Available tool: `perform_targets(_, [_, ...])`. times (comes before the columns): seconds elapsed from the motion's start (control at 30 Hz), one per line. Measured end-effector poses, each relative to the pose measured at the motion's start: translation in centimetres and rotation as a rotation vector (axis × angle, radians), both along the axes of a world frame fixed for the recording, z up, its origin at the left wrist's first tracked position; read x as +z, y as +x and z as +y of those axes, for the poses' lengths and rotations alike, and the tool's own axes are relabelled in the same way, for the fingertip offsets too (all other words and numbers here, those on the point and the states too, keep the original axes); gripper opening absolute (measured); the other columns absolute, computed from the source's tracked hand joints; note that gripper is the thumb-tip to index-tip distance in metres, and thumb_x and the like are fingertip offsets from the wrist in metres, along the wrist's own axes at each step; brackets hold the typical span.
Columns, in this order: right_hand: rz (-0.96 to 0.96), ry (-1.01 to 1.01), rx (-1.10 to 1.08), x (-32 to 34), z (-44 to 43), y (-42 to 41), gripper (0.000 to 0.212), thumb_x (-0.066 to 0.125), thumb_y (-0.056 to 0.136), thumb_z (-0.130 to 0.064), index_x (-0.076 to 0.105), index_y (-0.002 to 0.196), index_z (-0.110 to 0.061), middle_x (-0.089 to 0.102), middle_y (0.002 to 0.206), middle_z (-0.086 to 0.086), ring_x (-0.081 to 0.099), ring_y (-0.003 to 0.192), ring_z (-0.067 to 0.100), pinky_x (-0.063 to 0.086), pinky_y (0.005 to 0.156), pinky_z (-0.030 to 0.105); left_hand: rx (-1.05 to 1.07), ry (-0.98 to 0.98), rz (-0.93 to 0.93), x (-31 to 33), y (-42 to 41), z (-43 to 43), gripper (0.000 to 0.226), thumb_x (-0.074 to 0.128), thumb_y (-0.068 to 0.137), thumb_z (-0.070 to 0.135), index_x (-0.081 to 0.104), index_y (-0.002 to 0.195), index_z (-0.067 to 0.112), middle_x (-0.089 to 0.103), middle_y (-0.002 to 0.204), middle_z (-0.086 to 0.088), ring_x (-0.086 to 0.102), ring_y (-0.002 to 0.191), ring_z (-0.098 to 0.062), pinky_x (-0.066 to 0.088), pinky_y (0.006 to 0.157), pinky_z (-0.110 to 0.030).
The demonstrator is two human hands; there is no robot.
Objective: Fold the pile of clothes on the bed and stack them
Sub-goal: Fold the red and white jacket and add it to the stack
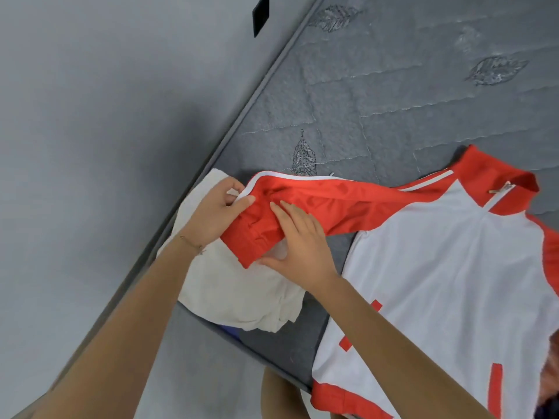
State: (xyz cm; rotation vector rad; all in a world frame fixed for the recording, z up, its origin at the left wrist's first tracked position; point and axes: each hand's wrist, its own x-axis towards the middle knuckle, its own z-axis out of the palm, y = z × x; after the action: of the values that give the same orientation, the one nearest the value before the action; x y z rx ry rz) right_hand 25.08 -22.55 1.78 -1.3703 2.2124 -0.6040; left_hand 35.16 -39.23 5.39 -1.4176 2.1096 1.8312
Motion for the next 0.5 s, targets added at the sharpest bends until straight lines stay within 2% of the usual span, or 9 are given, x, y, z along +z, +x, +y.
perform_targets(0.07, [-0.009, -0.034, -0.033, 0.2, 1.7, -0.8, 0.094, 0.064, 0.07, -0.067, 0.043, 0.145, -0.014, 0.05, 0.145, 0.004, 0.045, 0.133, 0.023, 0.033, 0.112, 0.046, 0.056, 0.064, 0.057, 0.0, -2.0, 1.7, 0.015, 0.063, 0.095, 0.019, 0.053, 0.095, 0.009, 0.063, 0.082, -0.026, 0.057, 0.071, -0.017, 0.045, 0.064, -0.025])
perform_targets(0.13, [-0.013, -0.103, -0.11, 0.4, 3.5, -2.3, 0.084, 0.078, 0.07, -0.046, 0.047, 0.14, -0.011, 0.058, 0.134, 0.006, 0.054, 0.122, 0.025, 0.042, 0.104, 0.043, 0.106, 0.124, 0.1, 0.2, -4.1, 3.3, 0.014, 0.063, 0.094, 0.017, 0.052, 0.099, 0.01, 0.067, 0.082, -0.013, 0.062, 0.07, -0.012, 0.049, 0.064, -0.022])
perform_targets(0.23, [0.017, -0.179, -0.199, 0.9, 6.0, -5.0, 0.067, 0.081, 0.074, -0.025, 0.054, 0.134, -0.011, 0.065, 0.124, 0.005, 0.062, 0.109, 0.023, 0.05, 0.095, 0.039, 0.132, 0.249, 0.134, 0.1, -7.0, 5.9, 0.016, 0.062, 0.095, 0.017, 0.051, 0.105, 0.01, 0.069, 0.092, -0.008, 0.067, 0.078, -0.013, 0.055, 0.074, -0.027])
perform_targets(0.3, [0.026, -0.237, -0.222, 1.2, 7.8, -6.6, 0.054, 0.075, 0.082, -0.023, 0.058, 0.131, -0.012, 0.065, 0.126, 0.003, 0.062, 0.111, 0.021, 0.049, 0.096, 0.035, 0.081, 0.295, 0.152, 0.0, -8.7, 7.5, 0.01, 0.06, 0.096, 0.019, 0.053, 0.102, 0.018, 0.069, 0.099, -0.008, 0.068, 0.088, -0.016, 0.055, 0.081, -0.032])
perform_targets(0.37, [0.001, -0.29, -0.275, 1.7, 9.5, -7.8, 0.042, 0.065, 0.089, -0.03, 0.063, 0.128, -0.014, 0.066, 0.127, 0.001, 0.06, 0.114, 0.017, 0.046, 0.099, 0.027, 0.039, 0.311, 0.197, 0.3, -10.1, 8.8, 0.004, 0.055, 0.098, 0.021, 0.054, 0.102, 0.02, 0.068, 0.099, -0.003, 0.068, 0.088, -0.013, 0.055, 0.08, -0.031])
perform_targets(0.47, [-0.119, -0.342, -0.492, 2.6, 11.8, -9.6, 0.03, 0.06, 0.094, -0.032, 0.07, 0.116, -0.015, 0.07, 0.117, -0.003, 0.064, 0.105, 0.01, 0.048, 0.096, 0.021, -0.031, 0.292, 0.216, 0.8, -12.2, 11.1, 0.01, 0.044, 0.103, 0.023, 0.052, 0.104, 0.017, 0.064, 0.098, -0.003, 0.067, 0.087, -0.014, 0.058, 0.076, -0.027])
perform_targets(0.5, [-0.17, -0.343, -0.577, 3.0, 12.6, -10.3, 0.024, 0.061, 0.095, -0.031, 0.071, 0.111, -0.015, 0.071, 0.11, -0.006, 0.065, 0.099, 0.005, 0.048, 0.092, 0.018, -0.074, 0.227, 0.198, 0.6, -12.7, 11.9, 0.012, 0.043, 0.104, 0.024, 0.052, 0.108, 0.017, 0.065, 0.101, -0.004, 0.066, 0.09, -0.016, 0.056, 0.077, -0.027])
